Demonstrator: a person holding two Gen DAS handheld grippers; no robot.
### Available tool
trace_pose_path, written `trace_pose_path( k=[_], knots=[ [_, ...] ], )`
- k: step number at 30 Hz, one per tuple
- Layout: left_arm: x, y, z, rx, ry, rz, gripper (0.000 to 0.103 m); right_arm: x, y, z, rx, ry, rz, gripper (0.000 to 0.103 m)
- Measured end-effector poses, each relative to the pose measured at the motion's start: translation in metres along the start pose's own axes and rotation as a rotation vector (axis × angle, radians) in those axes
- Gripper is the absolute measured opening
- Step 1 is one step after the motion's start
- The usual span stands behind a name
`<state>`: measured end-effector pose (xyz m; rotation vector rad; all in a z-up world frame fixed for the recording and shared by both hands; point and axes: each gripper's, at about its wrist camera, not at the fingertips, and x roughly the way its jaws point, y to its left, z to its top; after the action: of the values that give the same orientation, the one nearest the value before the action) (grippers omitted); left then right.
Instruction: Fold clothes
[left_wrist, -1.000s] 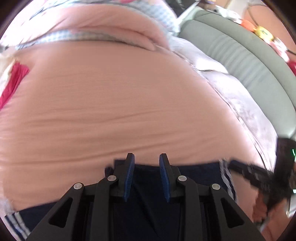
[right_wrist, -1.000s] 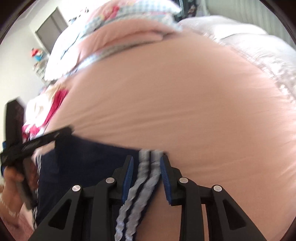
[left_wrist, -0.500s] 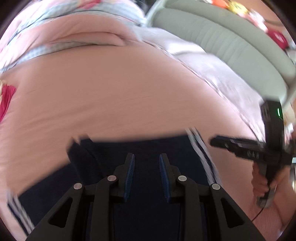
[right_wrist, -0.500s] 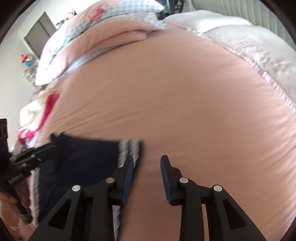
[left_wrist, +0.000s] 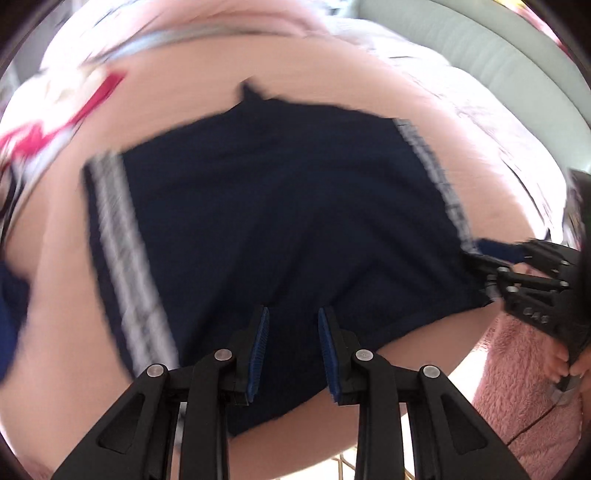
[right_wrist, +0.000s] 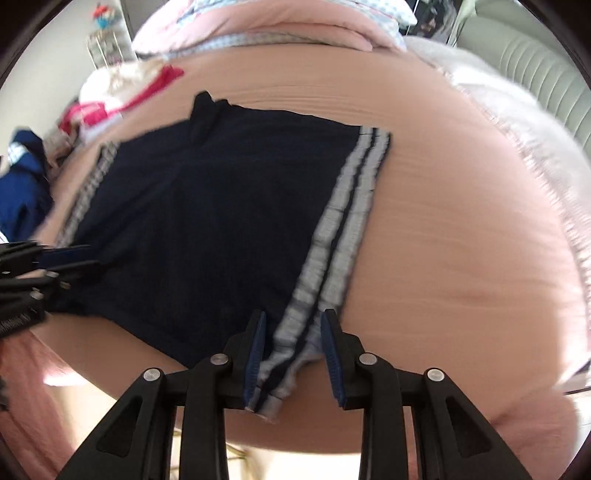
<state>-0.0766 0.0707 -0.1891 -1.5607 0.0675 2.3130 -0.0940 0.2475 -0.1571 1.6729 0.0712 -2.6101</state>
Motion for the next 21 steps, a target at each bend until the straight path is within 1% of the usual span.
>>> trace_pose_path(
  k=[1,2,7,9,10,12,13,14,15,16,17,18,19,20,21],
  knots=[
    [-0.001,0.008,-0.003,-0.026,-0.002,0.004,0.025,0.000,-0.002,0.000,-0.003,0.008,-0.016,0.048],
    [-0.006,0.012,-0.006,-0.047,-0.021,-0.006,0.025,0.000,-0.005,0.000,-0.003,0.016,-0.031,0.049],
    [-0.034,0.030,-0.012,-0.120,-0.133,0.011,0.025,-0.009,-0.028,-0.005,0.174,0.000,0.092,0.049],
    [-0.032,0.032,-0.011,-0.144,-0.127,0.008,0.025,-0.013,-0.037,-0.007,0.249,-0.004,0.142,0.049],
    [-0.030,0.032,-0.012,-0.149,-0.124,0.014,0.025,-0.015,-0.045,-0.012,0.285,-0.004,0.193,0.049],
    [-0.031,0.036,-0.015,-0.156,-0.124,0.005,0.025,-0.011,-0.046,-0.020,0.332,0.008,0.269,0.049],
    [-0.032,0.037,-0.018,-0.165,-0.128,-0.008,0.025,-0.009,-0.048,-0.025,0.338,0.016,0.265,0.046],
    [-0.031,0.038,-0.023,-0.174,-0.133,-0.025,0.025,-0.008,-0.049,-0.028,0.337,0.016,0.246,0.040],
    [-0.033,0.040,-0.026,-0.186,-0.137,-0.039,0.025,-0.008,-0.049,-0.027,0.336,0.018,0.248,0.038],
    [-0.033,0.041,-0.028,-0.191,-0.139,-0.046,0.025,-0.008,-0.049,-0.027,0.335,0.019,0.251,0.030],
    [-0.029,0.040,-0.028,-0.195,-0.138,-0.048,0.025,-0.008,-0.049,-0.026,0.334,0.020,0.253,0.019],
    [-0.029,0.041,-0.030,-0.196,-0.136,-0.054,0.025,-0.008,-0.049,-0.026,0.333,0.022,0.256,0.015],
    [-0.030,0.041,-0.031,-0.191,-0.138,-0.075,0.025,-0.006,-0.047,-0.027,0.339,0.023,0.260,0.013],
    [-0.030,0.040,-0.032,-0.184,-0.135,-0.099,0.025,-0.004,-0.046,-0.029,0.345,0.024,0.263,0.011],
    [-0.028,0.039,-0.032,-0.168,-0.120,-0.135,0.025,0.004,-0.048,-0.021,0.351,0.018,0.259,0.010]
  ],
)
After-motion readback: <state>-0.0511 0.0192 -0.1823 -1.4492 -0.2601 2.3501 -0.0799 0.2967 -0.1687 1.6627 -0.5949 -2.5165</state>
